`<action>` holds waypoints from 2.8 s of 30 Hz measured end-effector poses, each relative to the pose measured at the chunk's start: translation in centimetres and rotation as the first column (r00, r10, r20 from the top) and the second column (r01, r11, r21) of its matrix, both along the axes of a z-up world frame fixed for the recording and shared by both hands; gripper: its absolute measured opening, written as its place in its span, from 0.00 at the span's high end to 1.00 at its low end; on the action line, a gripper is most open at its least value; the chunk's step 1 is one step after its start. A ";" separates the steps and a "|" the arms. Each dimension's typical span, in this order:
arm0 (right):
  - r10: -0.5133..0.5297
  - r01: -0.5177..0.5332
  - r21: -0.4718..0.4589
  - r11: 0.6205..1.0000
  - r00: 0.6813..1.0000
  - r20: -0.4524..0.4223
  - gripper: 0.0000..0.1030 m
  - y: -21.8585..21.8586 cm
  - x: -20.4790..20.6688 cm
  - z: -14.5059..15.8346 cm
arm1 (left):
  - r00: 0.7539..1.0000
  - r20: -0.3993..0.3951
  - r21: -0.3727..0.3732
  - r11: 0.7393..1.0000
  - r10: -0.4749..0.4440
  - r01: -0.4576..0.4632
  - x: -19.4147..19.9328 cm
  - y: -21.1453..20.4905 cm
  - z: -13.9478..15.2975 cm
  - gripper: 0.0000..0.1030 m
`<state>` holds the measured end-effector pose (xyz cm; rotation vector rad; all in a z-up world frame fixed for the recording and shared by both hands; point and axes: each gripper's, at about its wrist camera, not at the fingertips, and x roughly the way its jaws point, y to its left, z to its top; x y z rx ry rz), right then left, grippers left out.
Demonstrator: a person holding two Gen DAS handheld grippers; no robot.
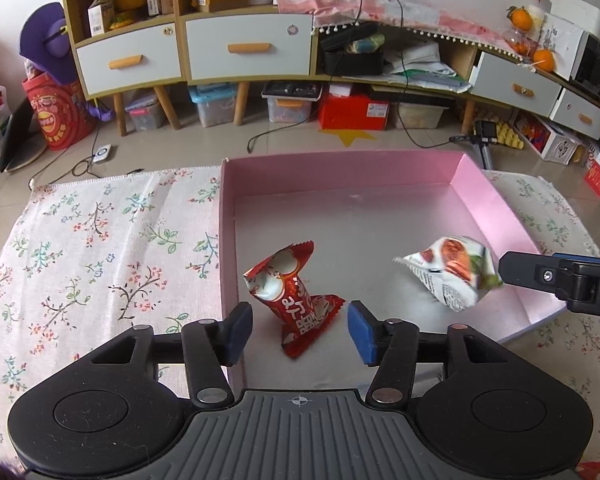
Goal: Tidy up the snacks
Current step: 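Grasp the brown cake packet with the left tool while the right tool grasps the yellow noodle pack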
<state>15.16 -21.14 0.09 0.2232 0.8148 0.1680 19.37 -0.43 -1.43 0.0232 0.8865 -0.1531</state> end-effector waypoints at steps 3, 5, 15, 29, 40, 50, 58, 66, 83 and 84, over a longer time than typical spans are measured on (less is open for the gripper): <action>0.003 -0.003 -0.009 1.000 1.000 0.000 0.27 0.1 -0.3 0.4 | 1.000 0.011 -0.005 1.000 -0.008 0.008 -0.7 0.0 0.7 0.41; 0.006 -0.006 -0.015 1.000 1.000 0.005 0.25 0.1 -0.6 0.7 | 1.000 0.015 -0.012 1.000 -0.008 0.008 -1.4 0.1 1.0 0.37; 0.044 -0.043 -0.038 0.998 0.999 0.017 0.15 0.1 -3.5 2.3 | 0.999 0.028 -0.028 0.999 -0.022 0.023 -5.8 1.1 2.5 0.23; 0.117 -0.116 -0.116 0.986 0.993 -0.004 0.05 0.0 -8.5 1.9 | 0.995 0.029 -0.008 0.996 -0.092 0.092 -12.8 1.8 2.0 0.09; 0.129 -0.131 -0.162 0.978 0.991 -0.020 0.00 -1.5 -11.5 -0.1 | 0.974 0.047 -0.004 0.975 -0.221 0.221 -17.7 1.3 0.5 0.05; 0.234 -0.222 -0.237 0.946 0.972 0.019 0.00 -2.6 -15.4 -1.9 | 0.907 0.097 -0.030 0.909 -0.410 0.415 -21.5 -0.4 -1.1 0.04; 0.256 -0.238 -0.207 0.949 0.965 0.065 0.00 -4.5 -17.9 -3.6 | 0.847 0.114 -0.063 0.847 -0.519 0.527 -23.9 -1.5 -2.3 0.04; 0.327 -0.298 -0.213 0.930 0.939 0.111 0.00 -4.0 -19.8 -5.1 | 0.774 0.127 -0.049 0.776 -0.620 0.629 -25.9 -3.2 -3.8 0.04; 0.413 -0.370 -0.279 0.886 0.904 0.114 0.00 -2.3 -20.9 -6.5 | 0.749 0.101 -0.010 0.752 -0.655 0.659 -26.3 -4.2 -4.7 0.23; 0.414 -0.370 -0.280 0.886 0.903 0.115 0.00 -2.3 -21.0 -6.5 | 0.749 0.095 -0.009 0.752 -0.656 0.659 -26.3 -4.2 -4.7 0.25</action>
